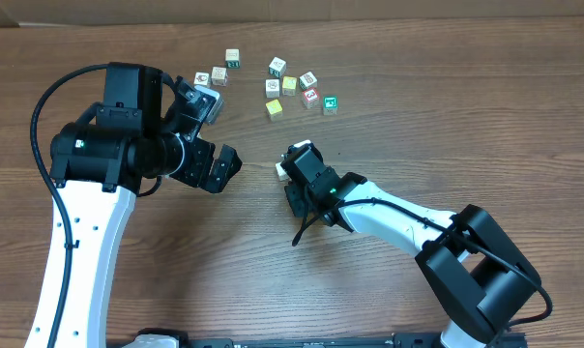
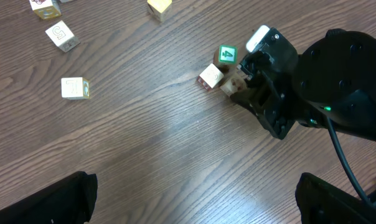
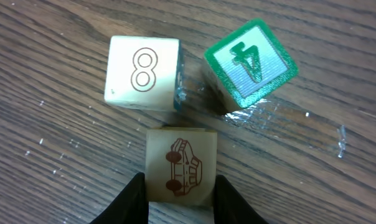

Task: Form a circle

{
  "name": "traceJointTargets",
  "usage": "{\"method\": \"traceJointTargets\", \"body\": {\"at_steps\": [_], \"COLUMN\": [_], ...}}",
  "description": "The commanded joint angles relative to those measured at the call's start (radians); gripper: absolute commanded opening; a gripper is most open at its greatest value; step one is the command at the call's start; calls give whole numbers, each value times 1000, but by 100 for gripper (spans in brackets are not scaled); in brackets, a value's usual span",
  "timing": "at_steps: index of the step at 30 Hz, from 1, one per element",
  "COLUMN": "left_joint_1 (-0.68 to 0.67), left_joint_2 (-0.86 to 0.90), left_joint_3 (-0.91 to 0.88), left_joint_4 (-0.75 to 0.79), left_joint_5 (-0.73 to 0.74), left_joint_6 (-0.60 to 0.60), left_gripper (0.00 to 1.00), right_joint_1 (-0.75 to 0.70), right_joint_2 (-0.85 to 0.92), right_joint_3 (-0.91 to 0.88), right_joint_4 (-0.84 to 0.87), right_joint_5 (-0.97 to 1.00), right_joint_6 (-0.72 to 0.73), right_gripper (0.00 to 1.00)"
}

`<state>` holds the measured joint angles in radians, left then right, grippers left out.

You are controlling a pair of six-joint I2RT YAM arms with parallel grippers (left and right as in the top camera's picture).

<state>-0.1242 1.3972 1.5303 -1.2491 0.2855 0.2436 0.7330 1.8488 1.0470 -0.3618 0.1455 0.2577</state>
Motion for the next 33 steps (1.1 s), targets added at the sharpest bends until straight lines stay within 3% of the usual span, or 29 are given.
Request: {"method": "traceJointTargets", "body": {"at_steps": [1,14,33], "left_joint_1": [0,0,0], "left_joint_2": [5,5,5], "left_joint_3": [-3,-3,-3], "left_joint_4": [0,0,0], "left_joint_5": [18,18,18], "left_joint_6": [23,23,23], "left_gripper": [99,99,99], "right_joint_1": [-1,-1,-4], "right_joint_2": [13,13,8], "right_joint_3": [0,0,31], "right_joint_4": [-22,-52,-112], "right_joint_5": [45,46,18], "right_joint_6": [-39,-111,-102], "right_gripper": [28,28,27]}}
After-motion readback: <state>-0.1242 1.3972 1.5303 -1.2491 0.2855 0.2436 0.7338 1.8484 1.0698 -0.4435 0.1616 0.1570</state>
